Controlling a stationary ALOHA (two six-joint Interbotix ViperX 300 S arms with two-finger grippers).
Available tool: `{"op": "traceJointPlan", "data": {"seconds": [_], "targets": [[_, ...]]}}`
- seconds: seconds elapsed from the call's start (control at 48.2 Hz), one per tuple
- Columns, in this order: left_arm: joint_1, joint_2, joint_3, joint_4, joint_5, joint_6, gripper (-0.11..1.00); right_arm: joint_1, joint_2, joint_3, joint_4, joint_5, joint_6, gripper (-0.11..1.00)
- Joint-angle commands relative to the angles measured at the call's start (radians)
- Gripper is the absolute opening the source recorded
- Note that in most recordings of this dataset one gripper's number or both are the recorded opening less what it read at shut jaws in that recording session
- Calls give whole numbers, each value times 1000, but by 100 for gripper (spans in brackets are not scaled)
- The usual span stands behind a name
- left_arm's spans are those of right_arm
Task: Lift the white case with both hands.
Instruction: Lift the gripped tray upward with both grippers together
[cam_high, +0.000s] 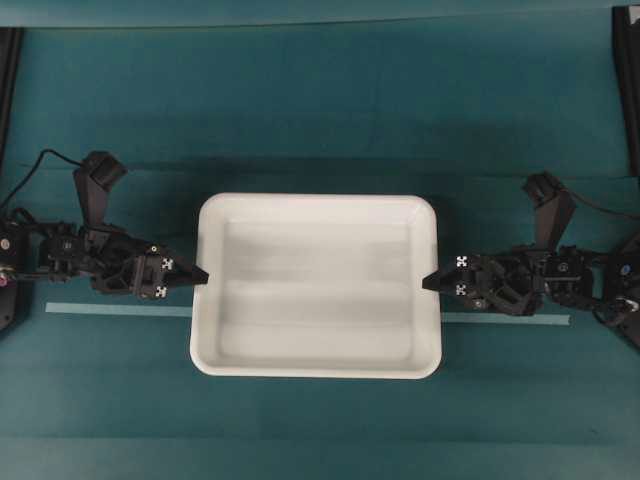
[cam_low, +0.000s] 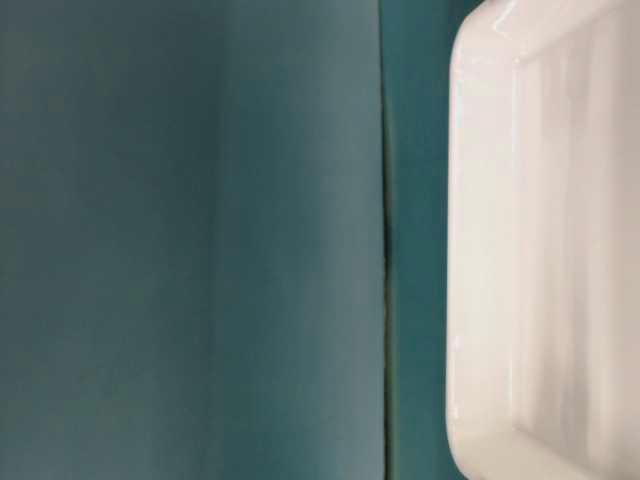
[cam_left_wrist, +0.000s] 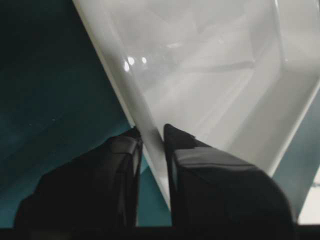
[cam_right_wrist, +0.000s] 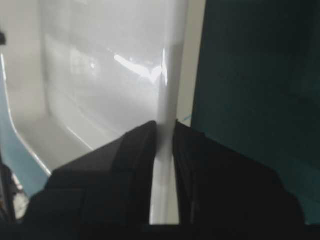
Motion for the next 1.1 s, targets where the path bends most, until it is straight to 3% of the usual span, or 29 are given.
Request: {"op": "traceJointPlan", "data": {"seconds": [0.0,0.54,0.809,1.079], "targets": [[-3,20,-18,3,12,3,11,-2,25,-11,0,14,6,13],[-3,-20,-37,3,69,-11,11,-11,2,-41,0,37,12,13],[-3,-106,-66,3,213,-66,11,-40,-69,-74,0,130,9,13],[-9,-196,-83,3,235,-91,10,-94,-189,-83,-6,229,-3,13]]}}
